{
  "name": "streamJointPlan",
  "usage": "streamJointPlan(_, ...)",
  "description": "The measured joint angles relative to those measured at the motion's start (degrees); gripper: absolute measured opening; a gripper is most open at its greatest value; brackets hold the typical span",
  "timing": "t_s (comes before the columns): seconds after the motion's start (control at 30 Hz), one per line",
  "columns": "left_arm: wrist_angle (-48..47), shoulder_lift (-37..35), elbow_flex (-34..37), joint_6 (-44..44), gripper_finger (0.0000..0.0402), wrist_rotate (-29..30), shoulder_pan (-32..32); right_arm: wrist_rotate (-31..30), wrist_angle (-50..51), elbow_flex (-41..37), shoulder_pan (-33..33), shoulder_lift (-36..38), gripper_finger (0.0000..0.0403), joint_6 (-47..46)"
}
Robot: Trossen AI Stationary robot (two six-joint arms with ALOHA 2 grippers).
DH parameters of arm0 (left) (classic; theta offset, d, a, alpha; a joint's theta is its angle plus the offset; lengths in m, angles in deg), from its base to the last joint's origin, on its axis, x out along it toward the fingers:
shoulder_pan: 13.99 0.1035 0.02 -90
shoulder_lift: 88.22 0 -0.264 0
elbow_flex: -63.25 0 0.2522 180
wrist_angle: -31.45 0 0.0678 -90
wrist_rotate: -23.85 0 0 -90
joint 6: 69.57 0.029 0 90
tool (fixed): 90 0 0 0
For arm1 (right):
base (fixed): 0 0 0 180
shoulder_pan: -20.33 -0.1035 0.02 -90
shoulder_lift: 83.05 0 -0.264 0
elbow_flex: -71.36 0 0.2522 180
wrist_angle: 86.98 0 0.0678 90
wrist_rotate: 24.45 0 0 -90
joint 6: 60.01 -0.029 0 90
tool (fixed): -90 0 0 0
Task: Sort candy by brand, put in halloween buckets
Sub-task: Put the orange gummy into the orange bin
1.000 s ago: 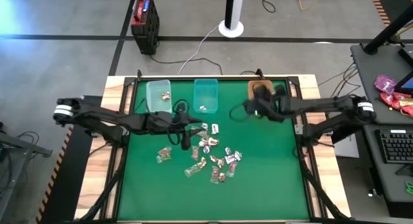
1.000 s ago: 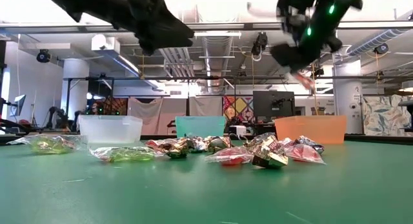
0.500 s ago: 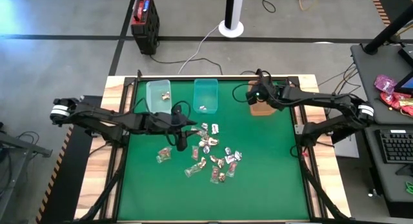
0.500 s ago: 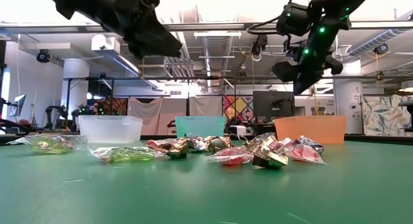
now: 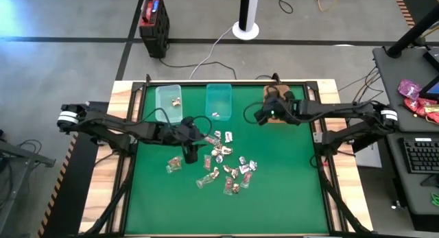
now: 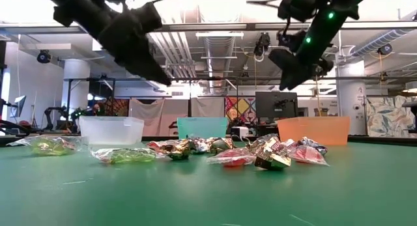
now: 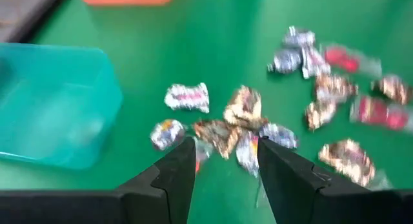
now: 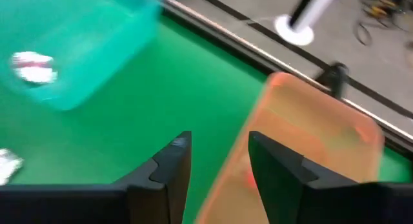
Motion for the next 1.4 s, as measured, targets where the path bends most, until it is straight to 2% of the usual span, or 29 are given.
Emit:
streamJointPlan(0.17,3.0,6.8,0.0,3.6,0.0150,-1.1,0.2,-0.3,-4.3,0.0,-5.1,0.0,0.0166,0.2)
streamJointPlan(0.27,3.5,10.8,0.0,5.6,0.0150,2.6,0.8,-1.0,-6.4,0.0,-6.9,0.0,0.0174,1.0)
streamJointPlan(0.37,3.8,13.9,0.0,6.8,0.0150,5.8,2.0,-1.1,-7.3,0.0,-7.6,0.0,0.0181,1.3)
streamJointPlan(0.63,4.4,19.4,0.0,6.8,0.0141,5.9,5.5,-1.2,-7.3,0.0,-7.7,0.0,0.0191,1.5)
streamJointPlan(0.77,5.3,20.4,0.0,6.8,0.0110,5.7,5.9,-1.2,-7.3,0.0,-7.7,0.0,0.0192,1.5)
streamJointPlan(0.97,5.0,20.1,0.0,6.2,0.0011,5.3,6.0,-1.2,-7.3,-0.3,-7.7,-0.1,0.0192,1.6)
streamJointPlan(1.1,4.7,19.4,0.0,5.1,0.0004,4.5,5.9,-1.1,-8.2,-1.3,-8.1,-0.1,0.0192,2.5)
streamJointPlan(1.17,4.8,18.0,0.0,4.8,0.0001,2.2,5.7,0.2,-11.8,-2.9,-9.1,-0.1,0.0192,5.6)
streamJointPlan(1.23,6.3,15.7,0.0,4.2,0.0001,0.5,5.7,3.8,-19.0,-5.3,-10.5,-0.1,0.0192,9.8)
streamJointPlan(1.4,14.2,9.3,0.0,4.2,0.0000,-3.8,5.7,17.7,-45.7,-14.5,-14.3,-0.4,0.0192,23.8)
